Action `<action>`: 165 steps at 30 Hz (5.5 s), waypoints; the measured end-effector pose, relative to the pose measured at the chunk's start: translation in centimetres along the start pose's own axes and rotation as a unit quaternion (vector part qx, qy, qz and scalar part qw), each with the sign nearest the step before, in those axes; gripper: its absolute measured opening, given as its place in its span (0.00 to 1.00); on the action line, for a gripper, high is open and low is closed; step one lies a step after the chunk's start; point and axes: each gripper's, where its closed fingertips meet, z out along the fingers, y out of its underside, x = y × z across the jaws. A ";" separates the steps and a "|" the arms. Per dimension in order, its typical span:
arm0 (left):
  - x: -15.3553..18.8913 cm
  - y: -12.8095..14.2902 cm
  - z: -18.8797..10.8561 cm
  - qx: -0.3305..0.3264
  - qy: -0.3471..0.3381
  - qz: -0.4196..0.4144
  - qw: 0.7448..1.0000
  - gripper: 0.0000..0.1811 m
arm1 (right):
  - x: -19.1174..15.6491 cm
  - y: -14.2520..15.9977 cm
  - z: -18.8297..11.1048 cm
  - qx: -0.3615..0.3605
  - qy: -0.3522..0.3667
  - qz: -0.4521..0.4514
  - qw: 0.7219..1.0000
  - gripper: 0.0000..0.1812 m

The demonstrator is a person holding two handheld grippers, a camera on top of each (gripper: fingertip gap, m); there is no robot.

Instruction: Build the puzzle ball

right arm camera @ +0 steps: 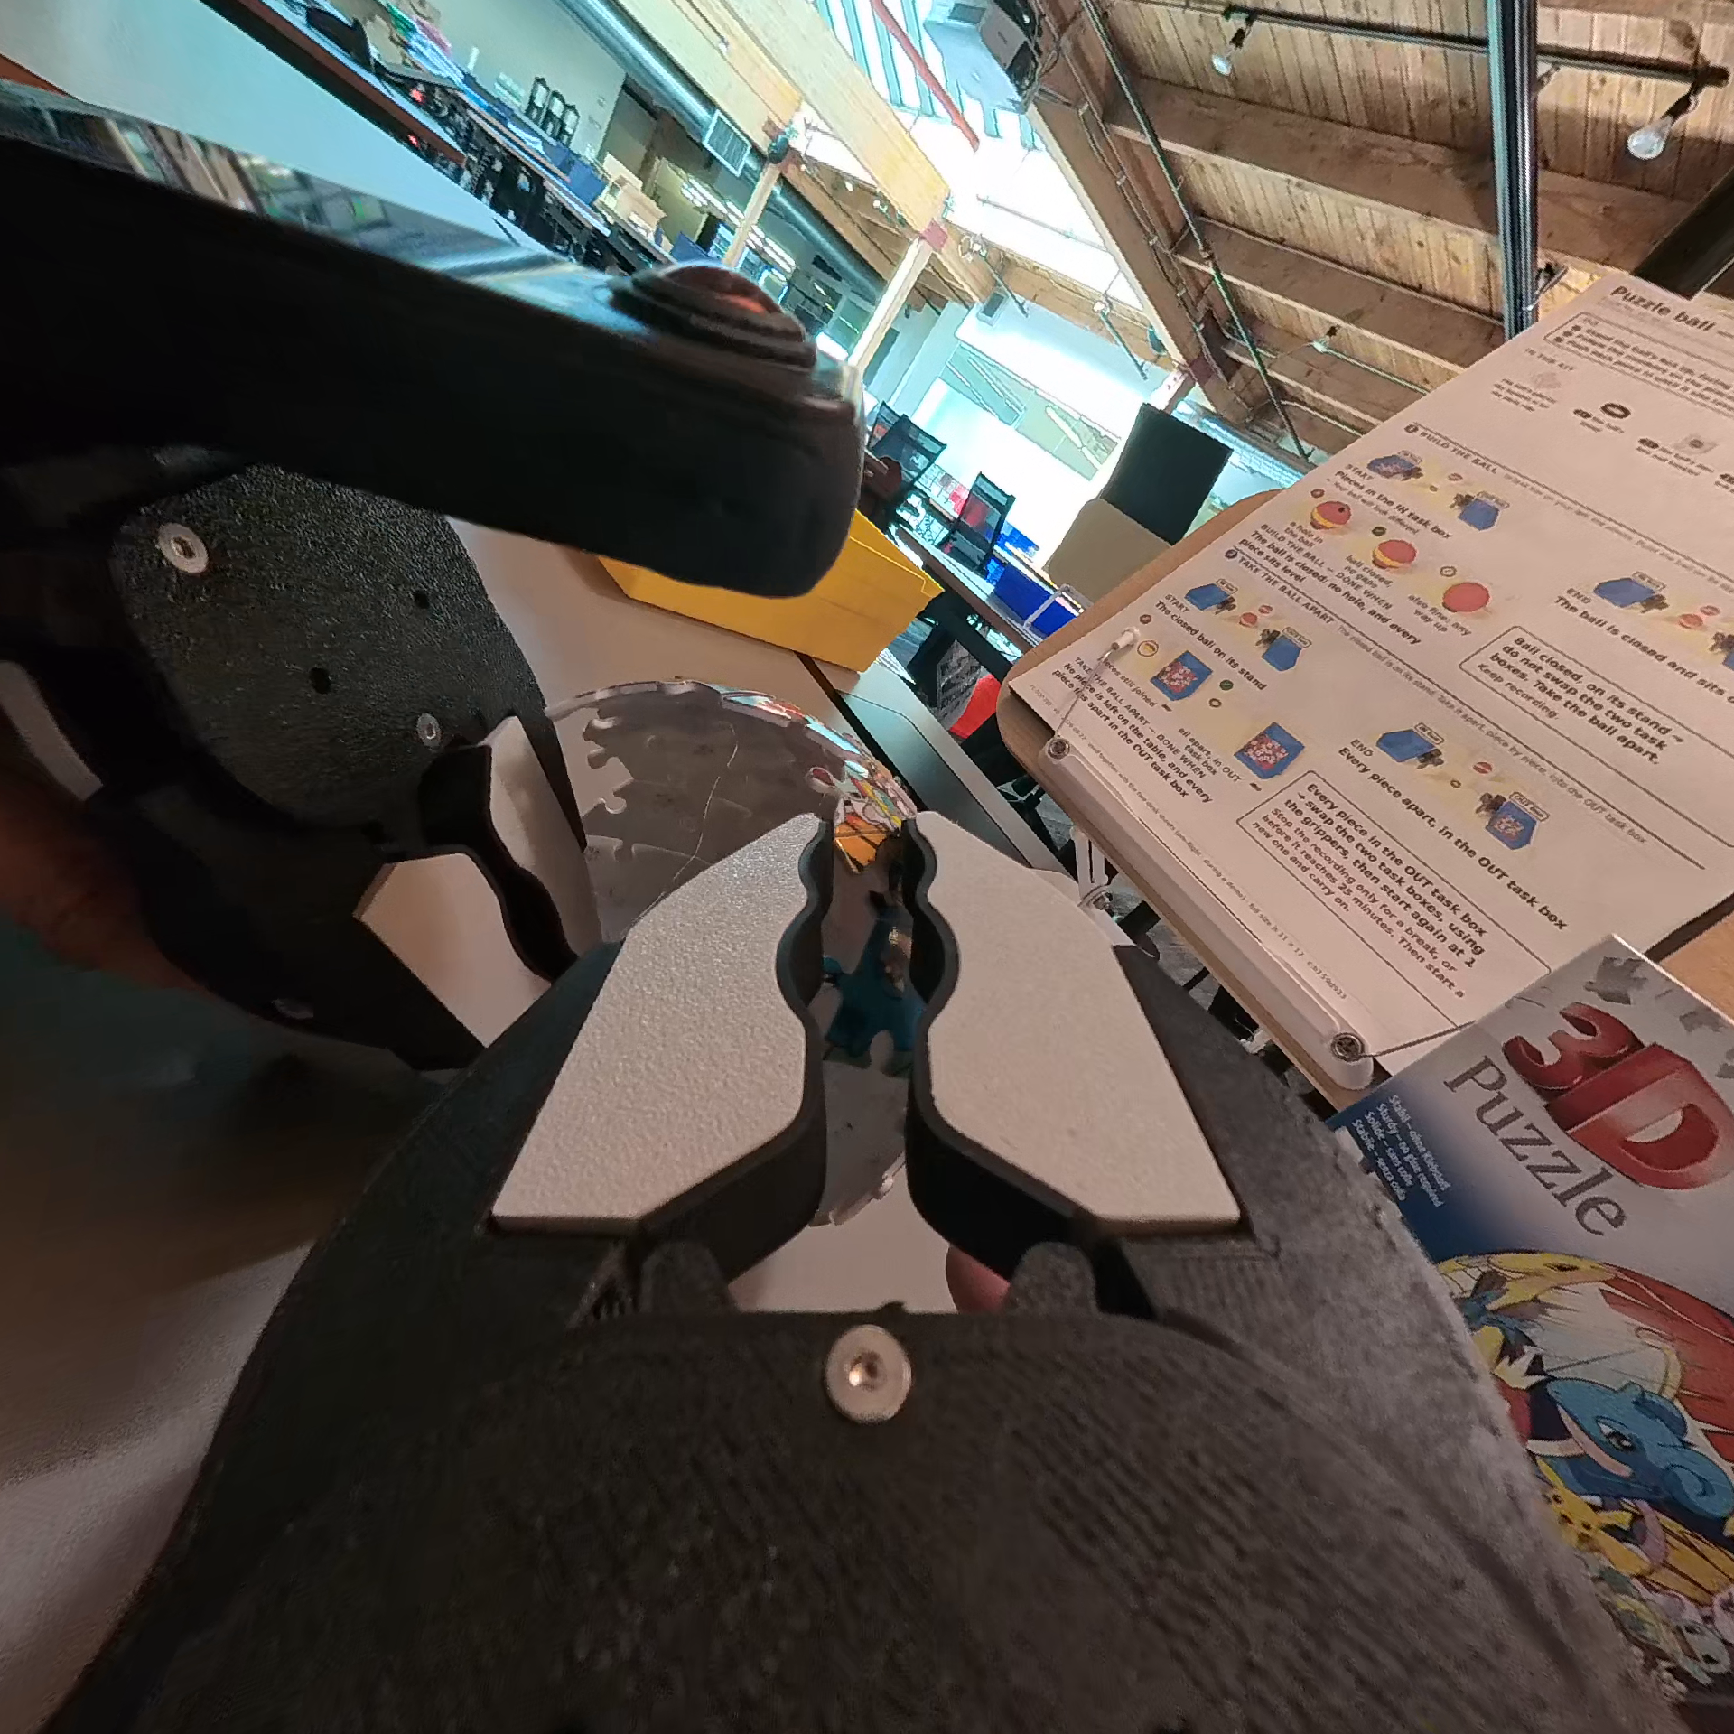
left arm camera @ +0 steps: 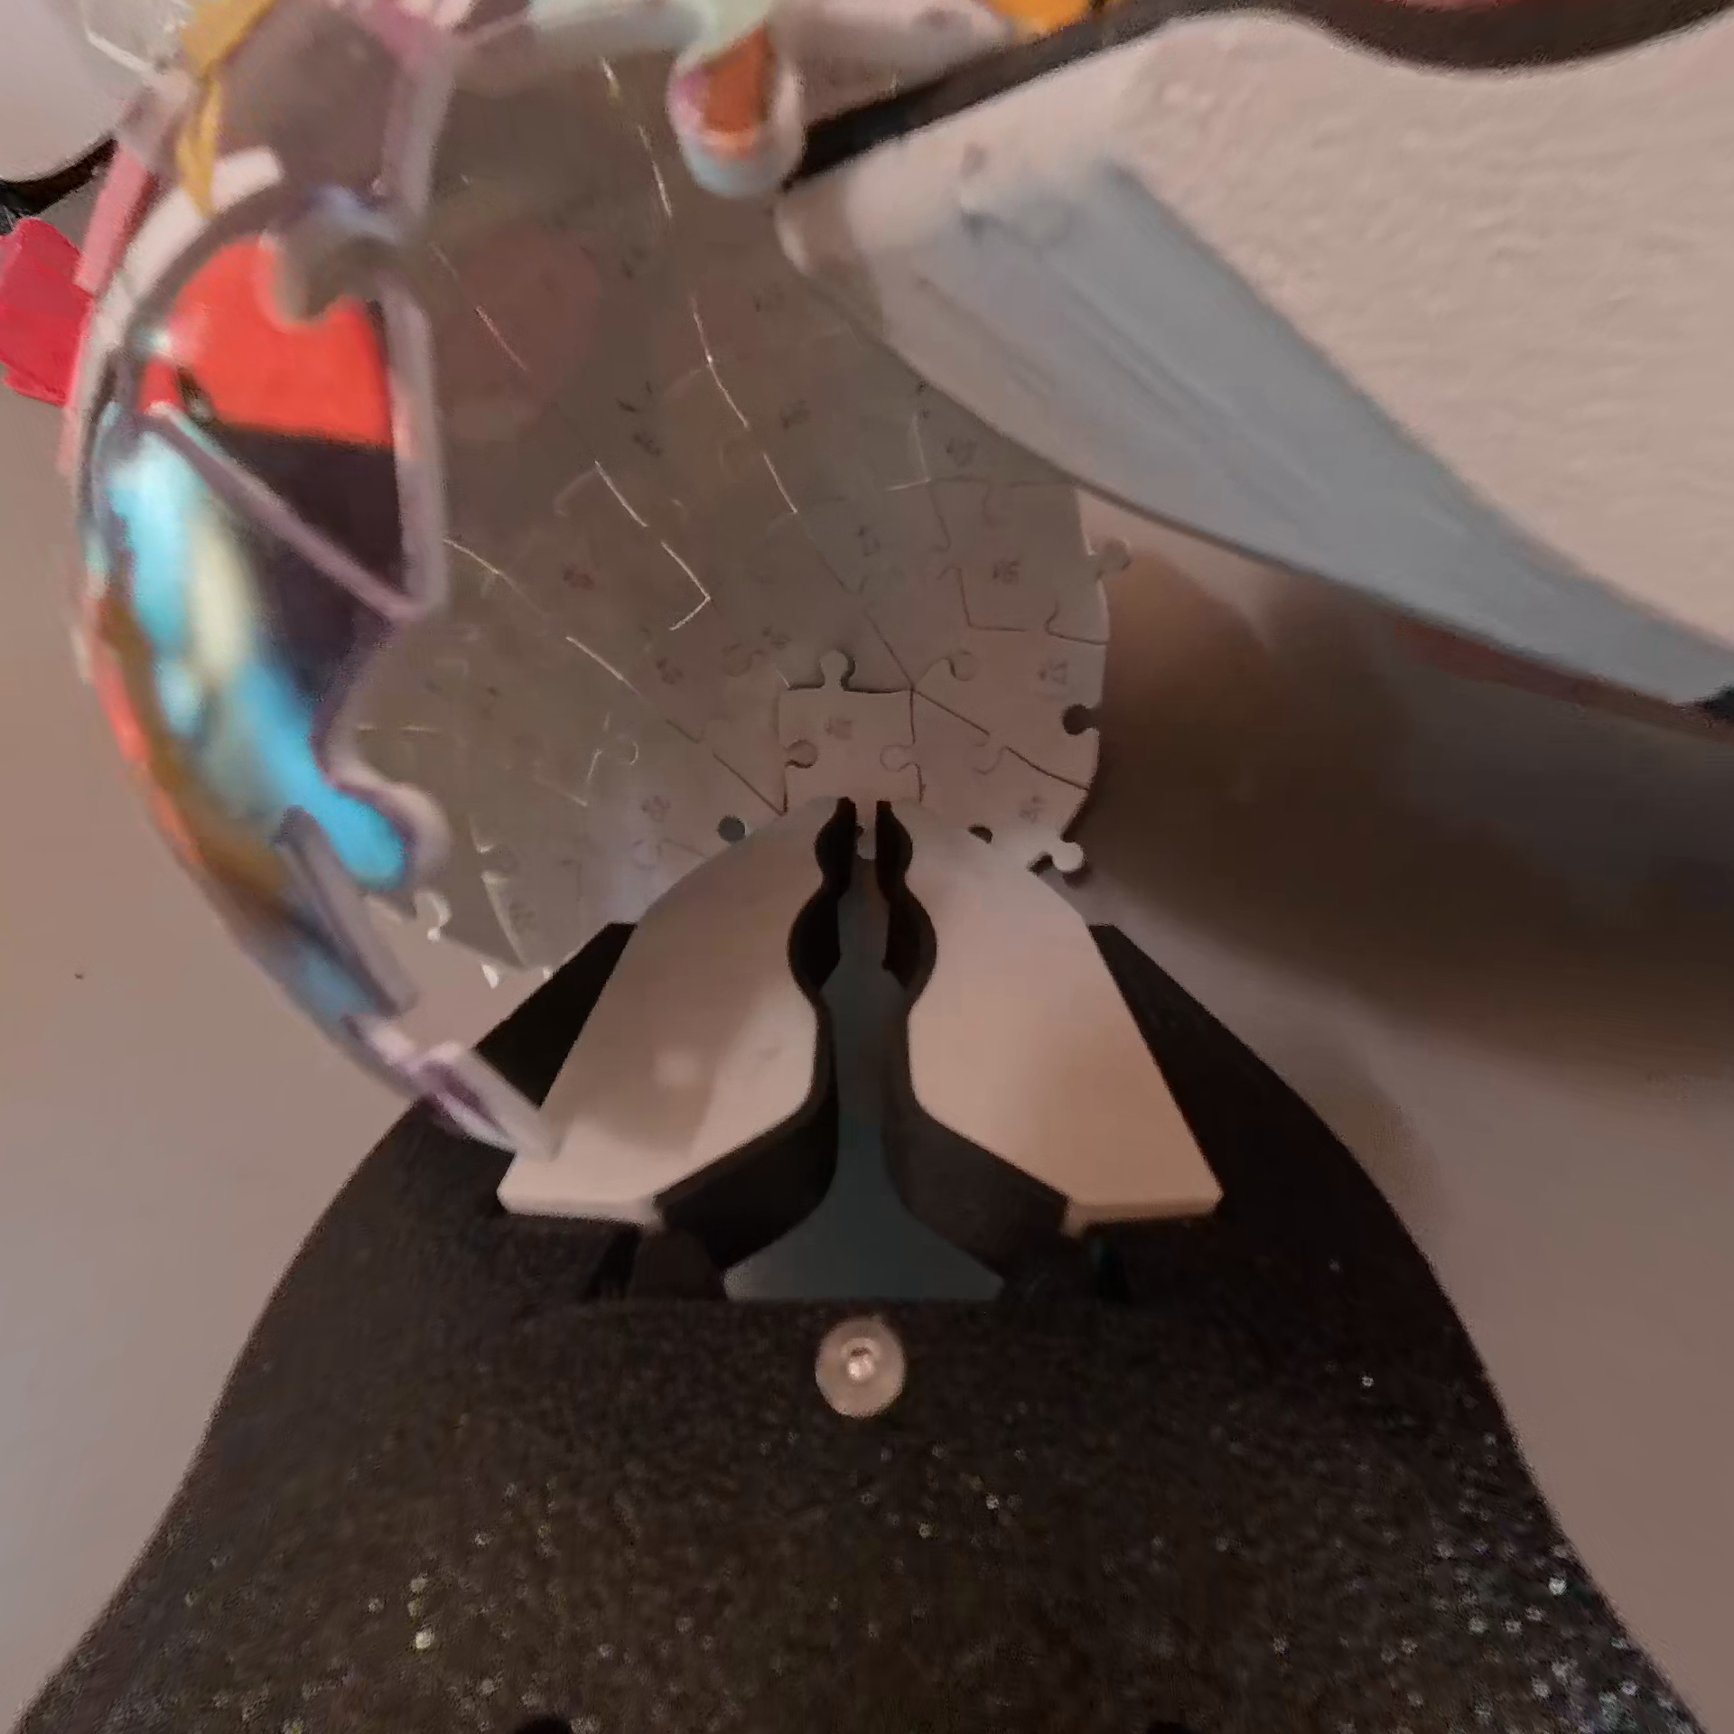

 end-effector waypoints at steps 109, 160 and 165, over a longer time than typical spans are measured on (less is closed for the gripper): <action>-1.0 -1.8 2.1 -0.040 0.009 -0.073 0.996 0.00 | 3.8 4.8 1.6 -0.083 0.080 -0.063 0.991 0.04; -0.8 -0.8 1.1 -0.067 0.017 -0.010 0.998 0.00 | 3.0 3.5 0.5 -0.084 0.152 -0.052 0.983 0.07; -1.6 -2.5 -0.6 -0.003 0.045 -0.058 0.997 0.00 | 3.2 3.8 0.4 -0.085 0.155 -0.035 0.984 0.07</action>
